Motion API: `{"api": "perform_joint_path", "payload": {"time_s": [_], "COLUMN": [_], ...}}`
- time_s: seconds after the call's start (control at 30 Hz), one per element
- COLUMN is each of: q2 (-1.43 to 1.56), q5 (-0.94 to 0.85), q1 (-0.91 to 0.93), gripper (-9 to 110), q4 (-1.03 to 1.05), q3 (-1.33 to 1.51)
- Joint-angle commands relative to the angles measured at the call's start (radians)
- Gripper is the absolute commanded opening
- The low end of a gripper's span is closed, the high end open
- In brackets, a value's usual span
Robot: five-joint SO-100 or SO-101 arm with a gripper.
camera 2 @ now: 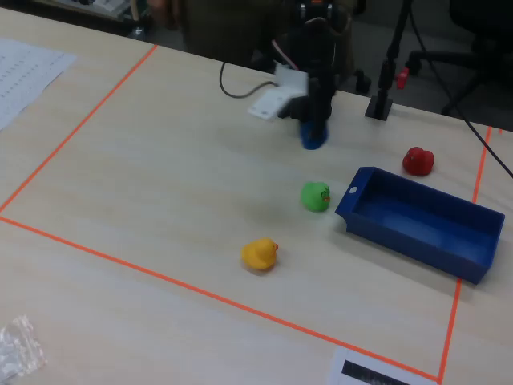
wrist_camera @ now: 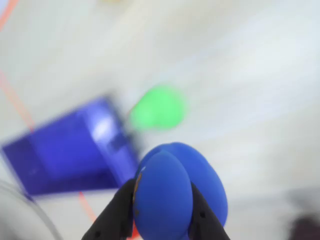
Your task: Grasp blue duck and put it into box.
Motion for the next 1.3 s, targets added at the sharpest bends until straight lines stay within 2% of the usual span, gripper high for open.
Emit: {"api": "perform_joint_path", "payload": {"time_s": [0.0, 0.27, 0.47, 0.57, 0.63, 0.67, 0.73, 0.93, 1.07, 1.17, 1.27], "q2": [-0.17, -0.638, -0.845, -0.873, -0.844, -0.818, -0.742, -0.383, 0.014, 0.324, 0.591], "q5": [0.011, 0.117, 0.137, 0.135, 0.075, 0.054, 0.025, -0.087, -0.235, -0.383, -0.474], "q1": [-0.17, -0.301, -0.4, -0.437, -0.44, -0.43, -0.39, -0.15, 0.1, 0.275, 0.365], "gripper": [0, 0, 1, 14, 28, 33, 36, 23, 0, 0, 0], "q4": [-0.057, -0.081, -0.101, -0.123, -0.15, -0.166, -0.207, -0.296, -0.445, -0.515, -0.512], "q3": [-0.206, -0.624, -0.723, -0.68, -0.606, -0.563, -0.463, -0.14, 0.199, 0.466, 0.692]}}
